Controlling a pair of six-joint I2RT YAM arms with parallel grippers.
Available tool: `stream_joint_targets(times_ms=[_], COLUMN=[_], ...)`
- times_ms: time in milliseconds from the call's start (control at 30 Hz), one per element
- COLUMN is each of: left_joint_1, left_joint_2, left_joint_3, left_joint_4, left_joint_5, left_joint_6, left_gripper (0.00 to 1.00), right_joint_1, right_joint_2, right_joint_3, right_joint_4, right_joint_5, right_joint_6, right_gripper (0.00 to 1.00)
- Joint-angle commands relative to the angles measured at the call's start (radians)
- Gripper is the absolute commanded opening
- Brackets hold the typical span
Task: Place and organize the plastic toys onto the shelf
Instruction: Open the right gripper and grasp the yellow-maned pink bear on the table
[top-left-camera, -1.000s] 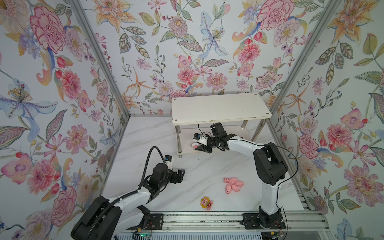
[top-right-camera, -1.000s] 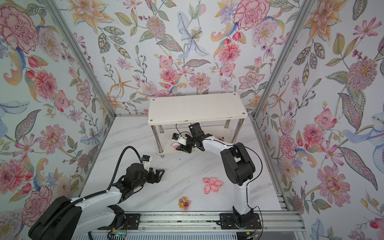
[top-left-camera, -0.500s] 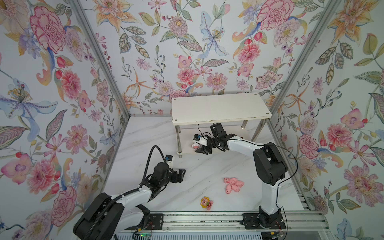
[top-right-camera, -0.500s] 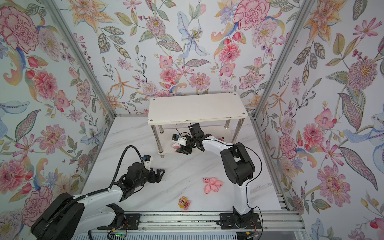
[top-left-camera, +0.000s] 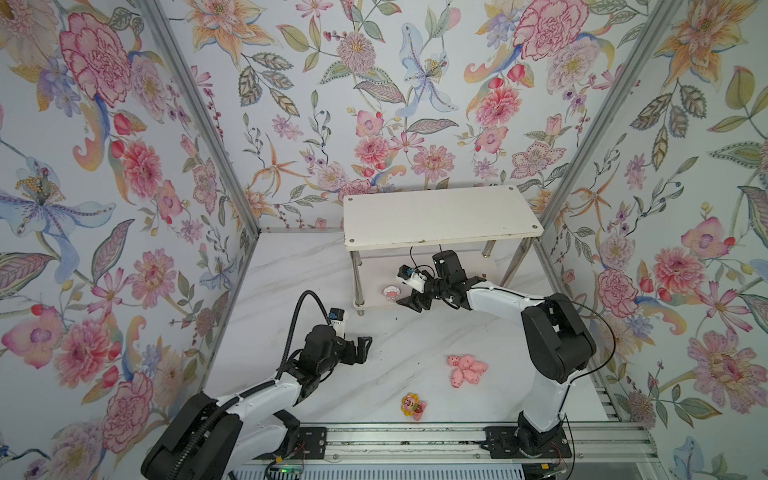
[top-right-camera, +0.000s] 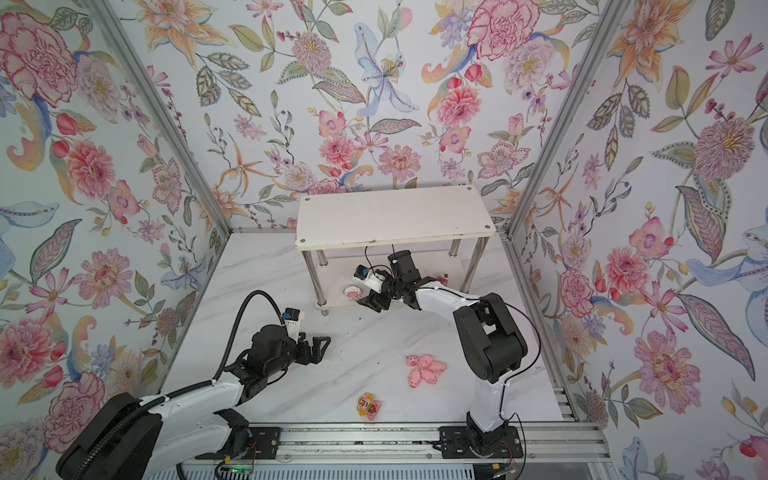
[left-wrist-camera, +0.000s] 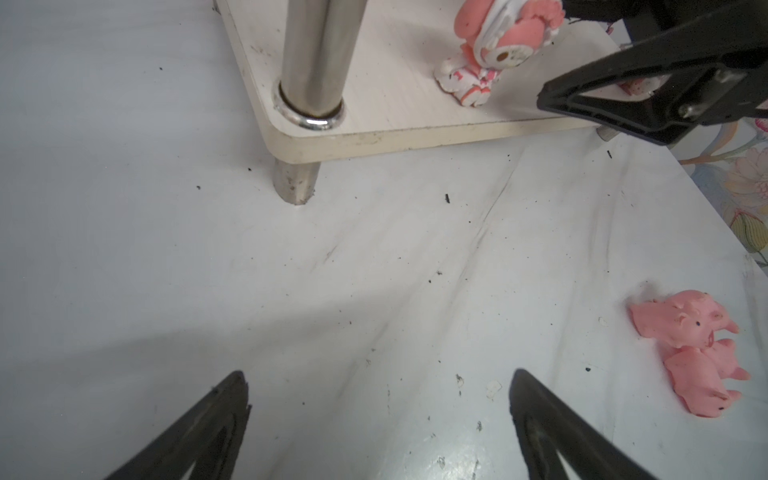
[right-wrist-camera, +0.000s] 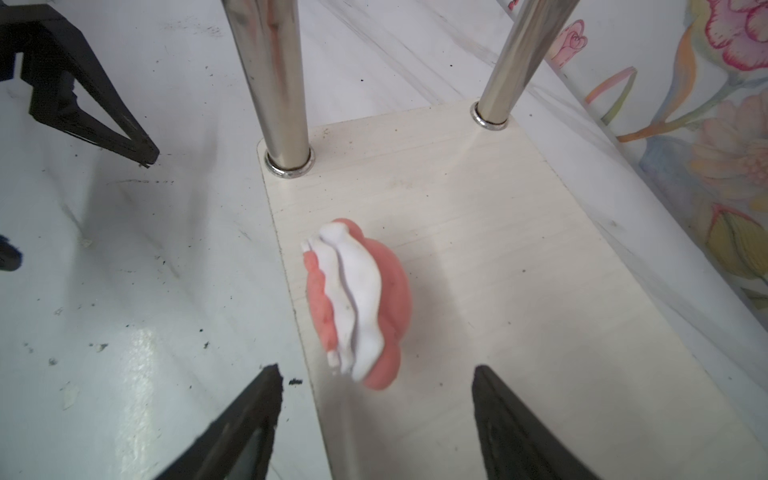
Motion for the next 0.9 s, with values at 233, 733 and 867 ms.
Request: stream_joint_targets(times_ms=[233,733,867], left_joint_1=[0.006,-0.078,-0.078], left_joint_2=[-0.109,-0.151,-0.167], left_joint_3=[-0.031,-0.034,-0.069], left_joint_4=[-0.026,-0.061,-0.047], left_joint_5=[0.015,0.028,0.004], left_joint_6=[0.051,0.075,0.057], left_gripper=[0.99,0.94,0.96], right_joint_1=[0.013,0.574,0.710], right_joint_2=[-0.293,-0.632,-0.556], right_joint_3=[-0.283,-0.451,-0.409], right_joint_4=[0.205,-0.514,-0.641], right_joint_5=[0.130,0.524,0.532], right_joint_6=[0.297,0.803,0.896], right_gripper=[0.76,0.74,0.82])
